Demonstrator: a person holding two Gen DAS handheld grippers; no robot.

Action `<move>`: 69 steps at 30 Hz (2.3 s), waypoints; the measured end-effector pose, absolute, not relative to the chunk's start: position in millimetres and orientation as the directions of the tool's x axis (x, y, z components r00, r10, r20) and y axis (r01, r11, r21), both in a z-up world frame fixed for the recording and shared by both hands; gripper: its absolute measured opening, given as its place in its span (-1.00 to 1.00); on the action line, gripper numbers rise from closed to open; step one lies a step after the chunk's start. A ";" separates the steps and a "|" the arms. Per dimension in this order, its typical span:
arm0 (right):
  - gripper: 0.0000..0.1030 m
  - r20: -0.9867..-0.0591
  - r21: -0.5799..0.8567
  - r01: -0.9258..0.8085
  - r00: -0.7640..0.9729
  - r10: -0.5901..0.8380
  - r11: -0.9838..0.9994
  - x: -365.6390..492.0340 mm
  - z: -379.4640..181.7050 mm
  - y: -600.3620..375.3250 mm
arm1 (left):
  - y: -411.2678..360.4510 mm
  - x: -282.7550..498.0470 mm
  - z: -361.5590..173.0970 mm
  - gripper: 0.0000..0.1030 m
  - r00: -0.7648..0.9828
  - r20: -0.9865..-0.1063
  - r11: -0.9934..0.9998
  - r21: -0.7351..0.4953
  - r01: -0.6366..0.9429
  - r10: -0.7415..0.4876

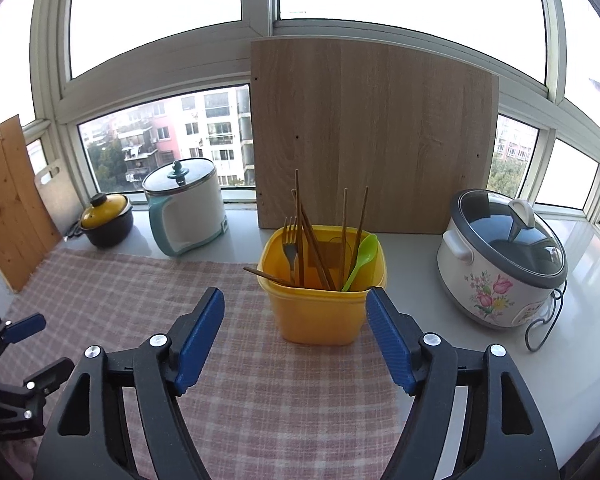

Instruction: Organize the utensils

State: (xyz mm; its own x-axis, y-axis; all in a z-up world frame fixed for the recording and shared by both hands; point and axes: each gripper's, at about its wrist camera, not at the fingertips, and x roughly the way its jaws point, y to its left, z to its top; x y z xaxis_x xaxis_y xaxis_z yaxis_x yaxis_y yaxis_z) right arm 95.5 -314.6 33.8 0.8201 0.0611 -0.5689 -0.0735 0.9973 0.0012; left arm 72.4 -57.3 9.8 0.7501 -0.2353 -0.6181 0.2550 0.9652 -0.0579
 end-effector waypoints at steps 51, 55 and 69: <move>0.59 -0.544 -0.024 0.038 0.838 -0.045 0.999 61.6 27.5 -309.4 | -59.9 59.3 39.1 1.00 0.819 -0.543 0.976 -0.006 0.216 -0.185; 0.59 -0.547 -0.023 0.039 0.836 -0.045 0.999 63.1 26.8 -309.0 | -59.7 59.4 39.0 1.00 0.819 -0.543 0.976 -0.003 0.217 -0.184; 0.59 -0.553 -0.018 0.052 0.831 -0.053 0.999 65.8 24.5 -311.0 | -58.6 61.0 35.4 1.00 0.819 -0.546 0.978 0.000 0.211 -0.176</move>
